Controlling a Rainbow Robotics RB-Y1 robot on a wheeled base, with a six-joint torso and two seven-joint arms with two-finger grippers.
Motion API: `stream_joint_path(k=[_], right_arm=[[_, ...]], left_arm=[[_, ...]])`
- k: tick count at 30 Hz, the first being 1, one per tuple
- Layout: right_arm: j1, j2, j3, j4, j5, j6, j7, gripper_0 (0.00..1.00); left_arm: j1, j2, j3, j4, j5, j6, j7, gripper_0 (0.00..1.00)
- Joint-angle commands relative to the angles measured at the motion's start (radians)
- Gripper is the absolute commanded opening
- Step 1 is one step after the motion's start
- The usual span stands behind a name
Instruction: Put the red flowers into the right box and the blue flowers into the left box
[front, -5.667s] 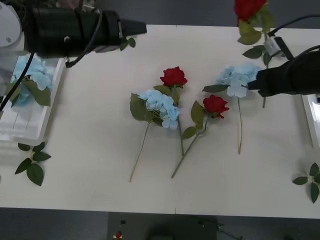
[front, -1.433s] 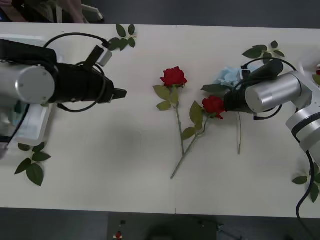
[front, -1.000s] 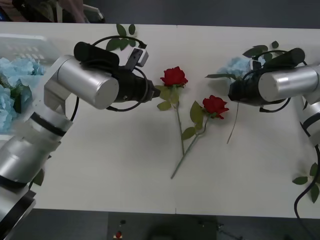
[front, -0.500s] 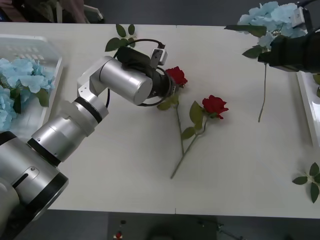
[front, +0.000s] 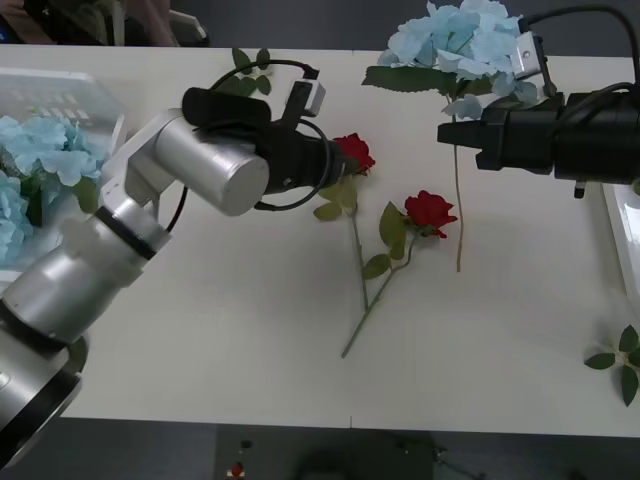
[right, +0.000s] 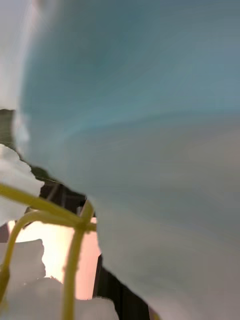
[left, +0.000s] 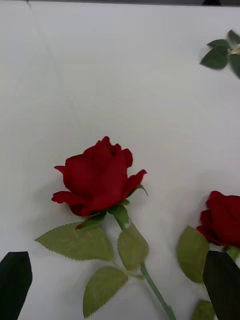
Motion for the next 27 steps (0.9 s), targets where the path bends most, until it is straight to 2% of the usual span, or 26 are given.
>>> stream_joint_path(k=[1, 3, 4, 7, 10, 12, 17, 22, 27], right_arm=[[-0.018, 0.025, -0.024, -0.029, -0.054, -0.037, 0.039, 0.0], [-0.018, 0.044, -0.023, -0.029, -0.061, -0.055, 0.041, 0.0], [-0.02, 0.054, -0.023, -0.029, -0.061, -0.063, 0.044, 0.0], [-0.02, 0.073, -0.023, -0.029, -0.061, -0.072, 0.05, 0.0], [-0.02, 0.103, -0.023, -0.031, -0.065, -0.078, 0.062, 0.0], [-0.02, 0.117, -0.023, -0.029, -0.067, -0.081, 0.069, 0.0], [-0.018, 0.16, -0.019, -0.031, -0.047, -0.084, 0.084, 0.0], [-0.02, 0.186, -0.016, -0.029, 0.001, -0.083, 0.089, 0.0], [-0.023, 0.186, 0.0, -0.031, -0.001, -0.083, 0.093, 0.0]], left_arm=[[0.15, 0.142, 0.018, -0.264, 0.064, -0.005, 0.004, 1.0], [0.225, 0.18, 0.031, -0.36, 0.073, -0.009, 0.0, 1.0], [0.291, 0.197, 0.05, -0.432, 0.077, -0.011, -0.005, 1.0], [0.406, 0.199, 0.091, -0.54, 0.09, -0.026, -0.01, 1.0], [0.484, 0.141, 0.111, -0.59, 0.135, -0.046, -0.014, 1.0], [0.504, 0.088, 0.124, -0.593, 0.162, -0.057, -0.019, 1.0], [0.503, -0.027, 0.13, -0.572, 0.185, -0.029, -0.031, 1.0], [0.421, -0.106, 0.093, -0.506, 0.202, 0.02, -0.039, 1.0], [0.345, -0.126, 0.073, -0.415, 0.196, 0.02, -0.051, 1.0]])
